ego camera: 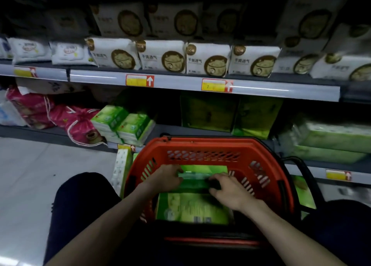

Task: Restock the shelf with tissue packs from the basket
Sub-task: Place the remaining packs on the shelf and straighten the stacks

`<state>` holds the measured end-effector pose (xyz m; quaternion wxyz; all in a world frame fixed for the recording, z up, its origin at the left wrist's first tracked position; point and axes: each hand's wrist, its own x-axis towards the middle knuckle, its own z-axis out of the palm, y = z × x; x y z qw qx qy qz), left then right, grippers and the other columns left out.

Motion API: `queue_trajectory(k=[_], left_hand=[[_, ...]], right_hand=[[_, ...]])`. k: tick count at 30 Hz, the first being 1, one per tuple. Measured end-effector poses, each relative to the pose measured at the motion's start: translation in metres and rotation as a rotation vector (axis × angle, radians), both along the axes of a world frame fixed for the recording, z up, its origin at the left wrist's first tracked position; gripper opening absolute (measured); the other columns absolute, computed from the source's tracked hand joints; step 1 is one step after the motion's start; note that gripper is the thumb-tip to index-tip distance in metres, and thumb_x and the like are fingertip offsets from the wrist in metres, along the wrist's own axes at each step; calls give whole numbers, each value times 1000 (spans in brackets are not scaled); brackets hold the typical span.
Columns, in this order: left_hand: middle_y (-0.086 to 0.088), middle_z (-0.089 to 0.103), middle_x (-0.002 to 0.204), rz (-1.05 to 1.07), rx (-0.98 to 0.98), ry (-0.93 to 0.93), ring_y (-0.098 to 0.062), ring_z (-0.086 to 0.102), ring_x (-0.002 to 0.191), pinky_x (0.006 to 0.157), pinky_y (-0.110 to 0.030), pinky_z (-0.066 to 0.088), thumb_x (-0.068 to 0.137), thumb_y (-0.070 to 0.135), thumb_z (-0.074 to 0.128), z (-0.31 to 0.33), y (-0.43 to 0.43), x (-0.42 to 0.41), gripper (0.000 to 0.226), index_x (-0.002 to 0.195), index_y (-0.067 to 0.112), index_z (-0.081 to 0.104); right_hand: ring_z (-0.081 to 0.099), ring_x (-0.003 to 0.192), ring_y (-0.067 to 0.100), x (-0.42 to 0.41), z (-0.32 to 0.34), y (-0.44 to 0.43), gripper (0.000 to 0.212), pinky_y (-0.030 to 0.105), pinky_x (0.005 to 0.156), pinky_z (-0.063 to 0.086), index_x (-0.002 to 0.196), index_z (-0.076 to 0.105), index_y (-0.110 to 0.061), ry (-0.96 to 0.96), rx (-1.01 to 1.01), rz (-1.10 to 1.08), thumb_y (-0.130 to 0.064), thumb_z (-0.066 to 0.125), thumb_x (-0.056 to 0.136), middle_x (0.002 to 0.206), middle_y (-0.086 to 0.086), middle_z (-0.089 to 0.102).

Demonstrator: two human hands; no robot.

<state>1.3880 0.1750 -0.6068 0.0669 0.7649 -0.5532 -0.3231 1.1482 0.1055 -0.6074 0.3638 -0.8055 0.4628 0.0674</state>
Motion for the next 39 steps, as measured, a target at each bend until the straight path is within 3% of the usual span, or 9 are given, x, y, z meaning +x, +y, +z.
queue_trajectory(k=[5,13,15,17,19,26,33,36,39], left_hand=[[-2,71,130,-234,181,-43,-18,66,119,98,-26,50,88,36,68,-20,6,-15,52,138,23,65],[-13,47,154,-385,302,-168,-30,53,134,106,-39,51,84,26,79,-44,17,-32,92,161,28,30],[-15,31,161,-408,321,-202,-35,45,140,110,-43,49,85,23,78,-50,20,-39,100,165,30,17],[-13,6,170,-417,370,-222,-39,37,146,110,-47,49,86,17,75,-55,25,-46,110,165,33,1],[-12,-12,171,-428,401,-256,-42,24,153,111,-49,47,89,13,74,-60,26,-49,116,164,35,-11],[-27,11,166,-552,403,-402,-43,19,152,124,-50,23,86,20,77,-67,16,-52,122,163,27,-17],[-29,-11,166,-604,467,-423,-46,-7,155,125,-60,1,90,9,71,-82,11,-54,126,156,28,-34],[-29,-13,167,-613,459,-434,-45,-8,156,125,-61,2,94,12,69,-81,14,-55,121,157,25,-33],[-32,11,162,-636,388,-484,-48,15,150,121,-63,20,93,19,70,-81,15,-56,116,161,19,-24]], right_hand=[[59,130,25,-7,-10,-8,52,28,102,48,149,56,-22,109,59,36,-33,67,99,146,9,58],[61,127,28,-13,-32,-7,59,34,100,53,151,54,-21,314,-1,168,-24,70,94,147,10,56],[47,144,30,-15,-39,-4,75,38,114,45,160,40,-23,405,-16,263,-14,68,91,161,10,42],[19,160,31,-16,-44,2,96,43,128,27,169,17,-27,492,-25,359,-6,67,90,176,5,12],[5,163,30,-17,-49,5,109,46,131,17,169,-2,-31,542,-3,399,-5,69,90,177,-1,-9],[4,163,34,-7,-59,5,124,47,132,14,166,-19,-27,617,-21,477,-7,75,88,177,4,-10],[25,153,42,10,-72,9,129,52,127,23,164,-19,-5,742,-169,632,-35,80,88,168,19,16],[27,150,44,10,-74,8,126,52,125,26,163,-16,0,721,-205,651,-36,80,89,166,21,18],[29,149,44,6,-76,7,122,52,124,30,165,-11,0,654,-229,647,-28,80,88,164,21,22]])
